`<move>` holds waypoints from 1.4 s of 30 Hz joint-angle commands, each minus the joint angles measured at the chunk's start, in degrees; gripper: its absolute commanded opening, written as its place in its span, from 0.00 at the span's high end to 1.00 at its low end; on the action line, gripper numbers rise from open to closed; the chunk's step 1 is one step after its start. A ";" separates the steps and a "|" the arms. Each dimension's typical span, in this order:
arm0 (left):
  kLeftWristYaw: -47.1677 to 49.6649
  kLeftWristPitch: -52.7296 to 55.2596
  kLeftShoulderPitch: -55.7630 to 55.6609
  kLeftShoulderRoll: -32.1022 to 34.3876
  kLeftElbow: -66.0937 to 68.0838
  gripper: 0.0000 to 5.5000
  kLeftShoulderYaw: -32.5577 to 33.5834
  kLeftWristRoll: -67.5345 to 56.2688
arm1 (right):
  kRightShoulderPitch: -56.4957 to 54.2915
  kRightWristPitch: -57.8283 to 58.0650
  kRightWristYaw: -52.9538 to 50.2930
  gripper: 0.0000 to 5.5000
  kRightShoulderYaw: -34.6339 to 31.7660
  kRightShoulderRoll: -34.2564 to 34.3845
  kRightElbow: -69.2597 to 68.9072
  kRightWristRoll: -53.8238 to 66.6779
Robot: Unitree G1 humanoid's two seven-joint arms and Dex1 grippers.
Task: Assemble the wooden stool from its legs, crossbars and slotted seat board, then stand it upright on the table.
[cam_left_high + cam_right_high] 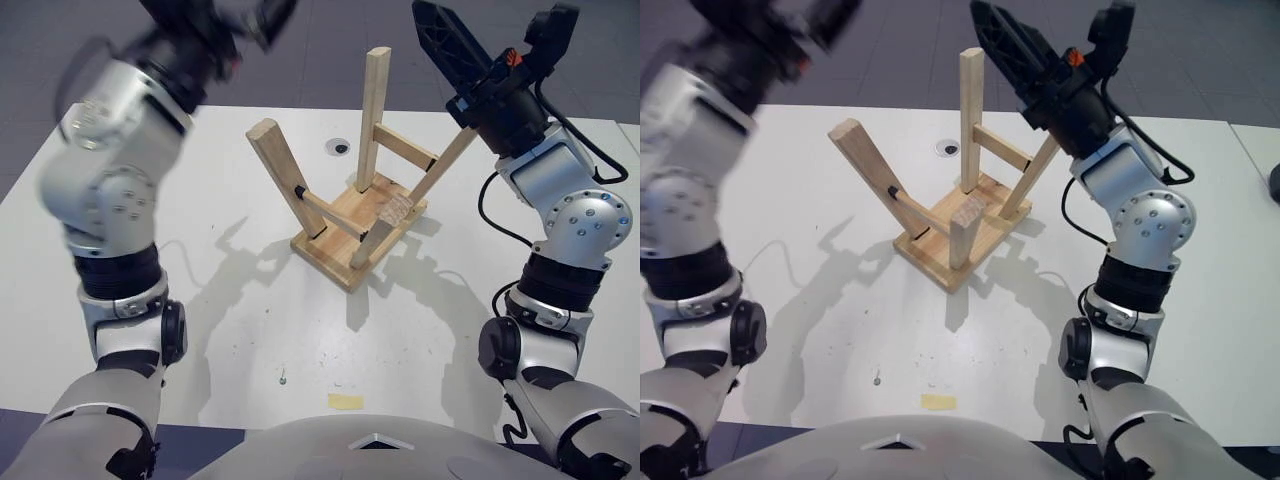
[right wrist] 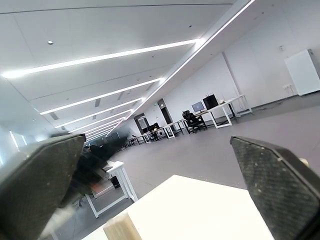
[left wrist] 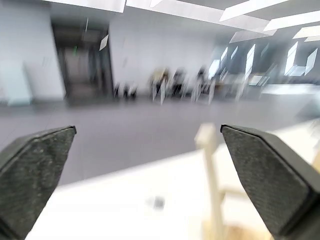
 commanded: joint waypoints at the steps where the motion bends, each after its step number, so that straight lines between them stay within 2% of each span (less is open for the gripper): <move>1: -0.34 -0.91 10.75 -2.73 1.95 0.02 -7.68 6.60 | 4.09 0.91 -1.22 0.02 1.95 0.15 -3.60 0.01; 8: 0.62 0.45 9.37 -4.98 -3.39 0.02 -3.96 5.00 | 7.73 -0.14 -1.57 0.02 3.95 0.10 -5.93 -0.95; 15: 1.45 1.97 8.06 -5.82 -5.80 0.02 -1.63 4.97 | 7.91 -8.79 -6.26 0.02 0.24 -0.58 0.66 -8.29; 22: 6.54 6.15 5.42 -6.82 -14.21 0.02 12.64 -3.36 | 11.06 -18.76 -7.50 0.02 2.63 -5.29 11.16 -26.46; 28: 10.67 5.61 2.91 -2.49 -11.76 0.02 21.47 -1.51 | 20.76 -13.52 10.24 0.02 17.80 -9.56 -2.97 -26.01; 33: 10.59 6.14 4.96 -2.88 -11.54 0.02 20.06 -0.51 | 24.93 -10.16 18.36 0.02 23.90 -12.50 -12.14 -23.60; 38: 10.30 6.12 6.62 -3.70 -11.52 0.02 18.36 0.53 | 27.63 -8.14 19.53 0.02 21.89 -13.70 -12.55 -21.90; 42: 10.21 5.88 9.69 -2.86 -12.09 0.02 18.39 2.06 | 30.97 1.50 27.12 0.02 16.97 -19.71 -9.73 -12.04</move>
